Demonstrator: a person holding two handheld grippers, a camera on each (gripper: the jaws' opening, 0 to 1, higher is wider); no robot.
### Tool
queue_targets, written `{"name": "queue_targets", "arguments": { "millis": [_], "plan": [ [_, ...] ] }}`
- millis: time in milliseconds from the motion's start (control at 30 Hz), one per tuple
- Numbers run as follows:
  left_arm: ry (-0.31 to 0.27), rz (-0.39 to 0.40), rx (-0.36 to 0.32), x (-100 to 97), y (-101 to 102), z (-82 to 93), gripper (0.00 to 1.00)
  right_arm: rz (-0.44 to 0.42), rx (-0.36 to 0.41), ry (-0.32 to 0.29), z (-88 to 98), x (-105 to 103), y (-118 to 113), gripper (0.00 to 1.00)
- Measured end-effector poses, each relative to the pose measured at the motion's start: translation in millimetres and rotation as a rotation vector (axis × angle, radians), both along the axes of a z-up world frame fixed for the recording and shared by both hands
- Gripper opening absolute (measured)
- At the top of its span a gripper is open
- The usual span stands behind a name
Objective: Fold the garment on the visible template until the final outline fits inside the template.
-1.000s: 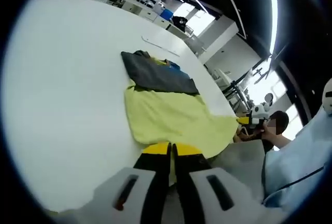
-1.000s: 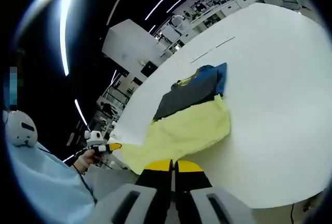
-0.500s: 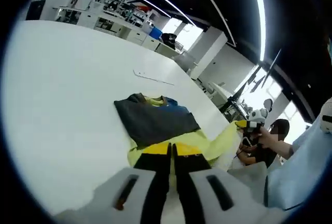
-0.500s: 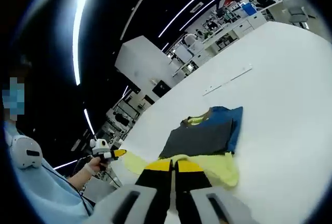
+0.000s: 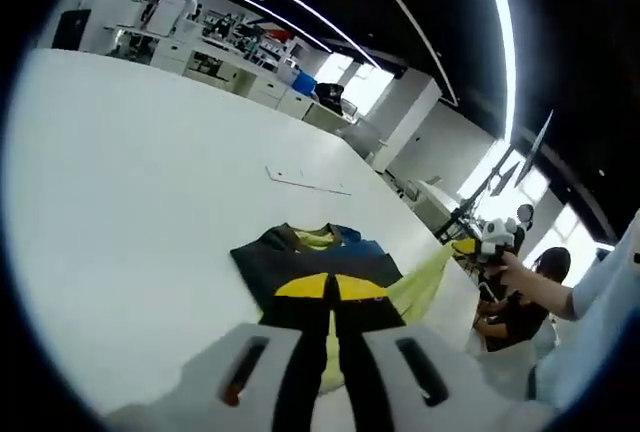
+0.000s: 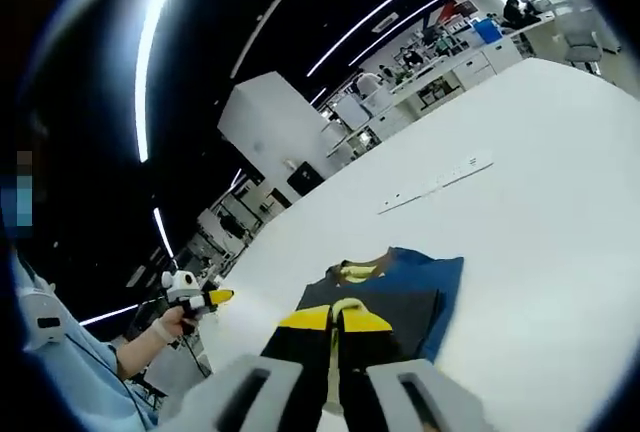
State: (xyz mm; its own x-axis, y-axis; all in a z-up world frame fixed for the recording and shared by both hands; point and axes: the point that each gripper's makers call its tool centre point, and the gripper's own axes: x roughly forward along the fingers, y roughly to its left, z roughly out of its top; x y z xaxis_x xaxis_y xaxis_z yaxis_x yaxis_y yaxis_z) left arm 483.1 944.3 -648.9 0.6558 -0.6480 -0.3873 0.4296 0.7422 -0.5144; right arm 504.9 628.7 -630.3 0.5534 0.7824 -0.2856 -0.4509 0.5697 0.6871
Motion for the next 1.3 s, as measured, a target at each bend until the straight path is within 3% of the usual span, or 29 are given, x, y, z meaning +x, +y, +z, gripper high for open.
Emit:
{"name": "queue_targets", "arguments": {
  "millis": [133,433,500,533,633,767,900,1300],
  "plan": [
    [0.024,-0.008,-0.013,-1.9,-5,-7.7,0.00,0.000,0.000,0.003,-0.9,1,-4,0.00],
    [0.085,-0.069,0.085,-14.3,-15,-35.1,0.00,-0.010,0.002,0.011,-4.6,-1,-10,0.00],
    [0.097,-0.111,0.149,-20.5,-16,-44.9,0.07,-0.011,0.006,0.013,-4.6,-1,-10,0.00],
    [0.107,-0.145,0.213,-24.9,-16,-54.6,0.13,-0.013,0.008,0.016,-4.6,-2,-10,0.00],
    [0.118,-0.192,0.291,-30.7,-19,-67.6,0.14,-0.015,0.009,0.017,-5.0,-1,-11,0.00],
    [0.137,-0.191,0.277,-31.6,-26,-75.3,0.14,-0.014,0.010,0.018,-4.7,-3,-9,0.00],
    [0.158,-0.204,0.315,-34.5,-26,-85.5,0.14,-0.013,0.010,0.019,-3.9,-4,-8,0.00],
    [0.199,-0.209,0.319,-38.5,-25,-96.9,0.13,-0.013,-0.002,0.026,-7.1,-11,-6,0.00]
  ]
}}
